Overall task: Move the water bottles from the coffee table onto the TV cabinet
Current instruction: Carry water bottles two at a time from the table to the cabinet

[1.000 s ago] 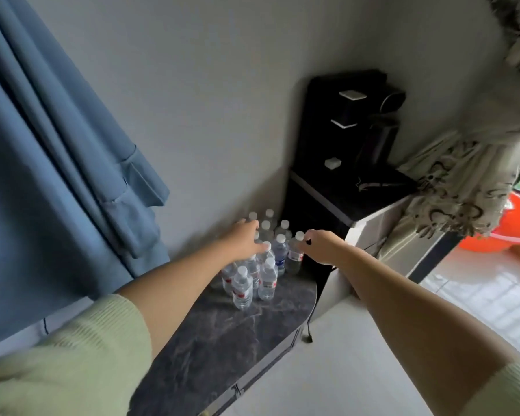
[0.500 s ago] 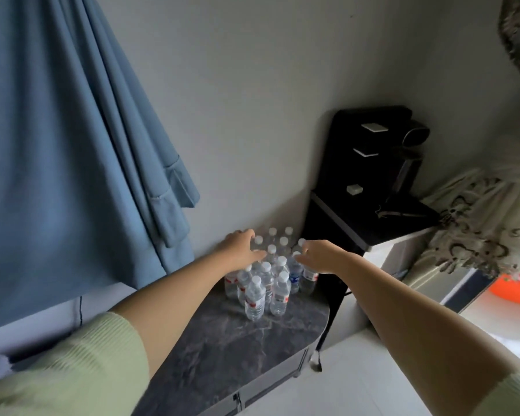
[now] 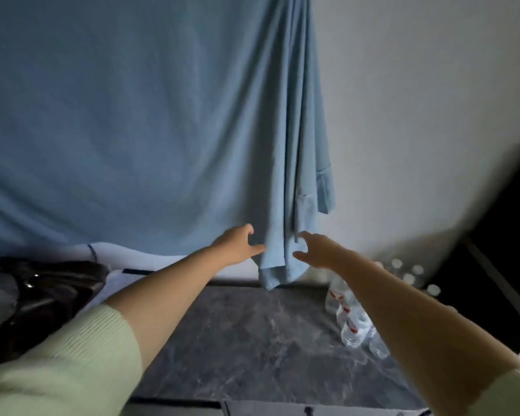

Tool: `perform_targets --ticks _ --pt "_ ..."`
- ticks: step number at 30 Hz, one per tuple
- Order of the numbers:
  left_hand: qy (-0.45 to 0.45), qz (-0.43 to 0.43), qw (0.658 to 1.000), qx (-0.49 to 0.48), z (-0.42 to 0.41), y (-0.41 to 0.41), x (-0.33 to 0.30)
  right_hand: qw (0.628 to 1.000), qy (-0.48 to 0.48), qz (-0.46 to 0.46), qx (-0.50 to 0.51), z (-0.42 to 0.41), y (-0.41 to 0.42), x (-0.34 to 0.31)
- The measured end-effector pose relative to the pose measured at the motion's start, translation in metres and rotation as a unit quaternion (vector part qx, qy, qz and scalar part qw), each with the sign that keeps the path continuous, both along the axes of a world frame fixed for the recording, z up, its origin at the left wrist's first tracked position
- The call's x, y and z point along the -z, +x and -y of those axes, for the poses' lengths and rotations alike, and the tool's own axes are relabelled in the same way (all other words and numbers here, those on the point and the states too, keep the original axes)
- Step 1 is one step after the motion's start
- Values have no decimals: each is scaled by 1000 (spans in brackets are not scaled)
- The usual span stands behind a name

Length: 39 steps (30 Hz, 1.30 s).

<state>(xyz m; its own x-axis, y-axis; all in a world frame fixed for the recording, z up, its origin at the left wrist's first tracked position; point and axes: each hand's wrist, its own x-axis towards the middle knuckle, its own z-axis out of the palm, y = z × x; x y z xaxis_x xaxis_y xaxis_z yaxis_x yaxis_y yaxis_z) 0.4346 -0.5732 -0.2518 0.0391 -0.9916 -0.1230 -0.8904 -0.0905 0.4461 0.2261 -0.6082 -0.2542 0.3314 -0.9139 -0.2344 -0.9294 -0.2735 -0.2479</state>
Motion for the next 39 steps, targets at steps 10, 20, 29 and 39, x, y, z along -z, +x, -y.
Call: perform_targets --ticks 10,20,29,39 --pt "-21 23 959 -280 -129 87 2 960 -8 -2 -279 -25 137 -12" --pt "1 -5 840 -542 -361 83 6 831 23 3 -556 -190 229 0" --pt "30 10 697 -716 -592 41 0 692 12 -12 -722 -410 290 2" --pt "42 5 595 -802 -824 11 -12 596 15 -21 -802 -661 311 -5"
